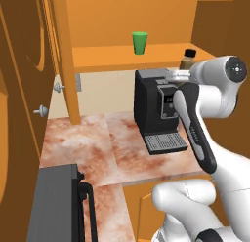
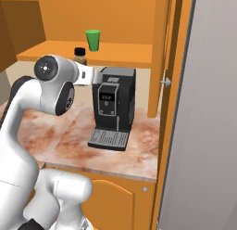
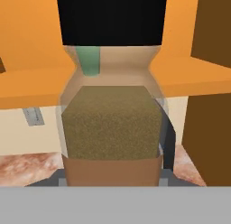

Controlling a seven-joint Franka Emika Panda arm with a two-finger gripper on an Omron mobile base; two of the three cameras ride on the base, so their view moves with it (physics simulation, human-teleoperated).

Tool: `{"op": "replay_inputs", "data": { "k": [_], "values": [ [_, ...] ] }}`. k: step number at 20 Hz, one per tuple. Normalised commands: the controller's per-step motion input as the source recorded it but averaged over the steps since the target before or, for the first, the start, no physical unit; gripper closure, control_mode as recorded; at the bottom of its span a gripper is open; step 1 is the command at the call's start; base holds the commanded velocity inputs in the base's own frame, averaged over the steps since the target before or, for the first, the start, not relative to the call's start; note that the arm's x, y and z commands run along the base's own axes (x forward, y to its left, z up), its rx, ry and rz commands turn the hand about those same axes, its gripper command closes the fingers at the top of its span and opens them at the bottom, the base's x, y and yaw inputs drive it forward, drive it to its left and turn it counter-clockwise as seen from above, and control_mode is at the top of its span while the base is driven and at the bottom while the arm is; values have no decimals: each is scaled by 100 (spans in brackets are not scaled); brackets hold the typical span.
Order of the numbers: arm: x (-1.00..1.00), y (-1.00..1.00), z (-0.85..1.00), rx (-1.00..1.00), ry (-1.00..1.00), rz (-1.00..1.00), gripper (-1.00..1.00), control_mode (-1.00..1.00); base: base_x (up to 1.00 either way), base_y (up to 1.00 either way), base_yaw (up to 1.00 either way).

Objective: Take the cinnamon bottle from the cabinet and place it on the dining table, next to the plate with the cupcake. Then take the chocolate from the dining counter and place it on the cupcake plate.

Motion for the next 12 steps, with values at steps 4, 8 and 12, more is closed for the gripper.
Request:
{"op": "replay_inputs", "data": {
  "k": [4,8,12],
  "values": [
    [-10,8,-1,4,1,2,100,-100,0,0,0],
    [0,0,0,0,0,0,100,100,-2,0,0],
    [0,0,0,0,0,0,100,100,-48,6,6]
  ]
}}
